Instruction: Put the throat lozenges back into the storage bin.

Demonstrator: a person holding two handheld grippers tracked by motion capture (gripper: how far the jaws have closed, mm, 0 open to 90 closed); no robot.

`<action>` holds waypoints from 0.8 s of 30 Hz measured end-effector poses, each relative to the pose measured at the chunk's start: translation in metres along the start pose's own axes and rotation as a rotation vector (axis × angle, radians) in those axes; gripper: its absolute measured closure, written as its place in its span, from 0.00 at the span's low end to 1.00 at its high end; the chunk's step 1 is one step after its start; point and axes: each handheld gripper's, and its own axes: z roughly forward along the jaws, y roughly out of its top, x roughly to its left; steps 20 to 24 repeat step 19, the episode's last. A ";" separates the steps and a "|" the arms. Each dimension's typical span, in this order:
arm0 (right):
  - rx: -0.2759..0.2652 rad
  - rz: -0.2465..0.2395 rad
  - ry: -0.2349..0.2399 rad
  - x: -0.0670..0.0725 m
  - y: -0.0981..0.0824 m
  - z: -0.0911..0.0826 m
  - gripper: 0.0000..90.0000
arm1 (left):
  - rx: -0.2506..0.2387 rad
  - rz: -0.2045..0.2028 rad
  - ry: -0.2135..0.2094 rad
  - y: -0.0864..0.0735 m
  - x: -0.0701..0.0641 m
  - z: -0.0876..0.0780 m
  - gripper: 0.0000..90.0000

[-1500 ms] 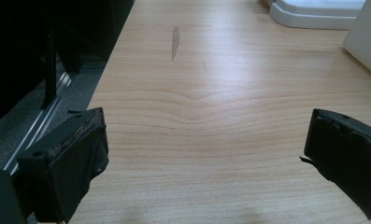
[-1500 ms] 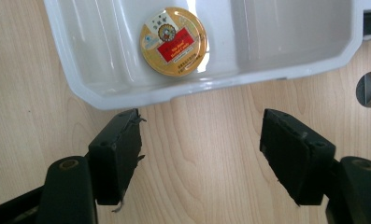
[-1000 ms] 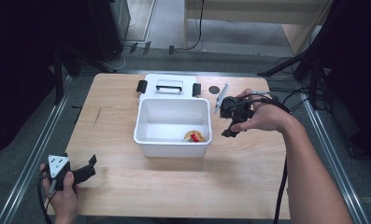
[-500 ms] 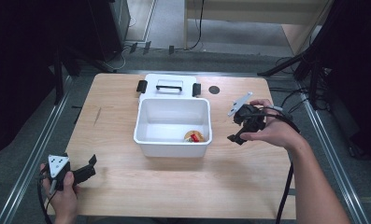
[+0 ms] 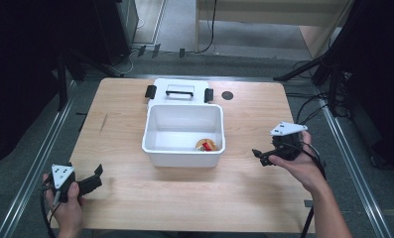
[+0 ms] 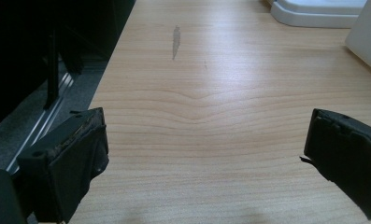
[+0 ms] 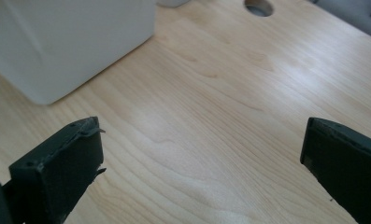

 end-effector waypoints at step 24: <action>-0.257 0.312 -0.341 0.015 -0.104 -0.016 0.00 | 0.002 0.006 -0.003 0.000 0.000 0.001 0.00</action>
